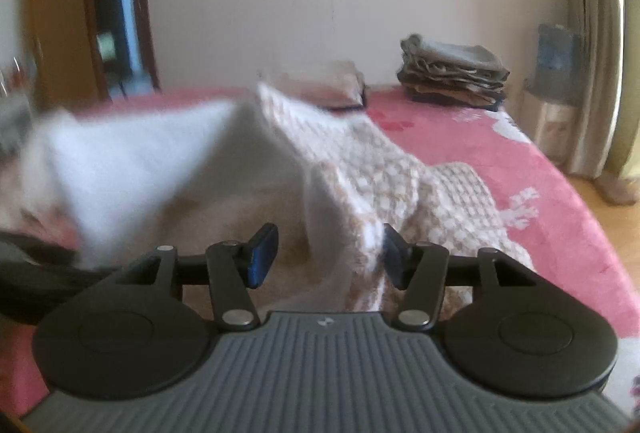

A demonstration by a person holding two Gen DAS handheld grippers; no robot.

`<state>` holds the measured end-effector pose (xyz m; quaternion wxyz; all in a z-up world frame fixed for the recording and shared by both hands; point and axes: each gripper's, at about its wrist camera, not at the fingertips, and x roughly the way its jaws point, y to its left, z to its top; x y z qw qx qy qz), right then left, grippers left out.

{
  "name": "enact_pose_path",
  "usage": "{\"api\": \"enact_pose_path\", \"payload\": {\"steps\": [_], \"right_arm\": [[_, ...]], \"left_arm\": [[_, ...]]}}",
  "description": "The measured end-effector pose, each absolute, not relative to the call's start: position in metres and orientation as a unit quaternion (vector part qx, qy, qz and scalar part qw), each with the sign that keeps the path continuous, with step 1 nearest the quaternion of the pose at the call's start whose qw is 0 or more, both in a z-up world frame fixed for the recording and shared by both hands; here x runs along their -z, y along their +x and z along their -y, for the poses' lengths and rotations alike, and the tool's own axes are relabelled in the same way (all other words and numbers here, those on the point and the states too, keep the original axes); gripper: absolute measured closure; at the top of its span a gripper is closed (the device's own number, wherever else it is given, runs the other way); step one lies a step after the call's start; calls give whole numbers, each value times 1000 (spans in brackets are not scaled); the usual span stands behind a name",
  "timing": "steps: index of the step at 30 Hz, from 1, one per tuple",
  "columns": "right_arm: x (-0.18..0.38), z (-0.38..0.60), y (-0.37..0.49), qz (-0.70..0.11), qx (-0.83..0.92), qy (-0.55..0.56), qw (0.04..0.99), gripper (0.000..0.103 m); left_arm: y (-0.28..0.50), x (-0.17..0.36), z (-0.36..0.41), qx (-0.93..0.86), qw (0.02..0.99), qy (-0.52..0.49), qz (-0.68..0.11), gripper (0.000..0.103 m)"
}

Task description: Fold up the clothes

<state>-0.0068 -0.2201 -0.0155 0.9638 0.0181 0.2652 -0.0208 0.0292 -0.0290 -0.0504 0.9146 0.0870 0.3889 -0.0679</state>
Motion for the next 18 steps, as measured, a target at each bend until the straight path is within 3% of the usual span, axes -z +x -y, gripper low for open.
{"api": "enact_pose_path", "payload": {"steps": [5,7,9,12,18], "right_arm": [[34,238,15,-290,70,27,954,52],[35,245,17,-290,77,34,953,59],[34,248,17,-290,91,25,952,83],[26,256,11,-277,120,15,953,89],[-14,273,-21,-197,187,-24,962,93]], "left_arm": [[22,58,36,73,916,132,-371,52],[17,60,37,71,918,148,-361,65],[16,60,35,66,919,154,-357,76],[10,49,26,53,926,149,-344,85],[-9,1,-3,14,953,147,-264,87]]}}
